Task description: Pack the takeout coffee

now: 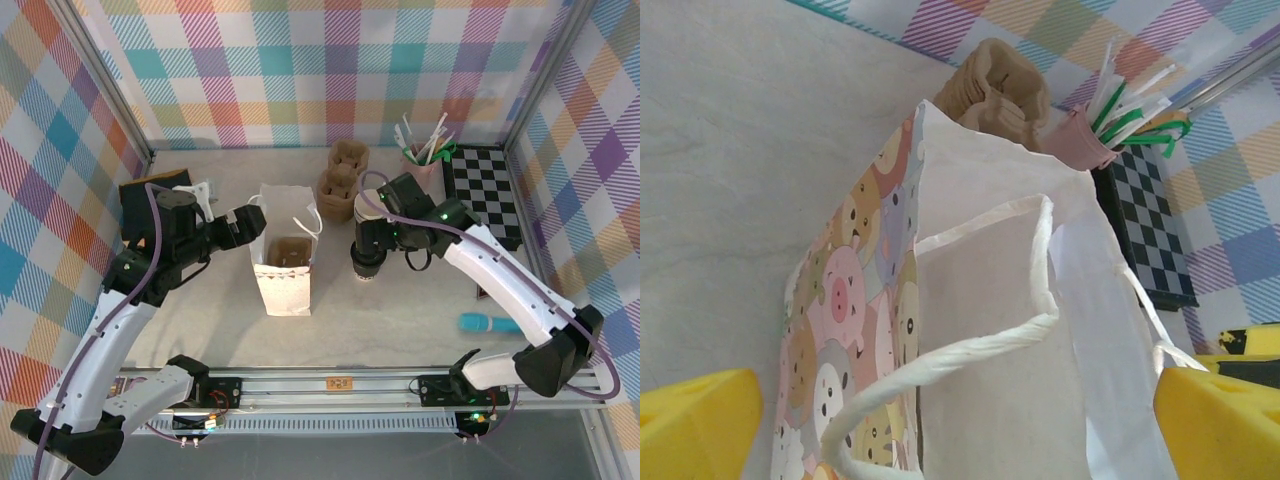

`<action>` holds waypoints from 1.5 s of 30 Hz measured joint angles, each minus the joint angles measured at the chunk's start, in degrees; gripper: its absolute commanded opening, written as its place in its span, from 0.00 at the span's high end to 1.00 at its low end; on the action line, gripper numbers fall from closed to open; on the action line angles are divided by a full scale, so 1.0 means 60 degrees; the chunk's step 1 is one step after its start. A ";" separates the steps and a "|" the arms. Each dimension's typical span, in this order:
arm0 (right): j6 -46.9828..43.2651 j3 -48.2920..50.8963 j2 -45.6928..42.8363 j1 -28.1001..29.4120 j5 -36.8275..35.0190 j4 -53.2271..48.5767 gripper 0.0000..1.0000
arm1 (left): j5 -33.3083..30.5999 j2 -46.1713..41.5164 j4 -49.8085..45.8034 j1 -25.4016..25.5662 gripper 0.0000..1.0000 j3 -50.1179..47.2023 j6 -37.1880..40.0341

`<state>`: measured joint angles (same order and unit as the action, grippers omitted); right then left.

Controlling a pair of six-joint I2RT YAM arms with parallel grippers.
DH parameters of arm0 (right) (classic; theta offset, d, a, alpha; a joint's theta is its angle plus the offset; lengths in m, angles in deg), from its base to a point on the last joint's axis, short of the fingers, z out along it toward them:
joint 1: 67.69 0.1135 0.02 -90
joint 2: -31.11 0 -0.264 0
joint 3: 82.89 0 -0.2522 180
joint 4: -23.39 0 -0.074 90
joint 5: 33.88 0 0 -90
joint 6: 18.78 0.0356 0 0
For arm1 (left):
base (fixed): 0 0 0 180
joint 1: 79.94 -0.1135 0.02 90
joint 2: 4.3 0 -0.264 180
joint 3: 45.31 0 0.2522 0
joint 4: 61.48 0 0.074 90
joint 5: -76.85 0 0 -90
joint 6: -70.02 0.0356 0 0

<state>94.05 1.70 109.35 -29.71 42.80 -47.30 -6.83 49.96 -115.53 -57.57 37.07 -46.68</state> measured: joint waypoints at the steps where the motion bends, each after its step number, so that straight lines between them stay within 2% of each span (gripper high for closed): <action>1: -0.0055 -0.0273 0.0164 -0.0011 0.0055 -0.0117 0.00 | -0.0033 0.0087 -0.0229 0.0000 0.00 0.0222 0.0058; 6: -0.0178 -0.1650 0.0907 -0.0095 0.0339 -0.0459 0.01 | -0.0055 0.0605 -0.1104 0.0000 0.00 0.1617 0.0084; 10: -0.0211 -0.2051 0.1435 -0.0237 0.0506 -0.0652 0.00 | -0.0051 0.0608 -0.1628 0.0000 0.00 0.1905 0.0069; 16: -0.0189 -0.2018 0.2262 -0.0277 0.0608 -0.0885 0.01 | -0.0106 0.0568 -0.2339 0.0000 0.00 0.1840 0.0102; 33: -0.0062 -0.1275 0.2510 -0.0525 0.1308 -0.0594 0.01 | -0.0011 0.1013 -0.2586 0.0000 0.00 0.1395 0.0113; 45: 0.0047 -0.1118 0.3027 -0.0525 0.1282 -0.0357 0.01 | 0.0015 0.1231 -0.2590 0.0000 0.00 0.1326 0.0146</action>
<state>94.34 -5.01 127.51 -32.86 50.49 -49.44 -6.74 57.35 -131.08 -57.57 45.03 -45.81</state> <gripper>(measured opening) 0.995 0.997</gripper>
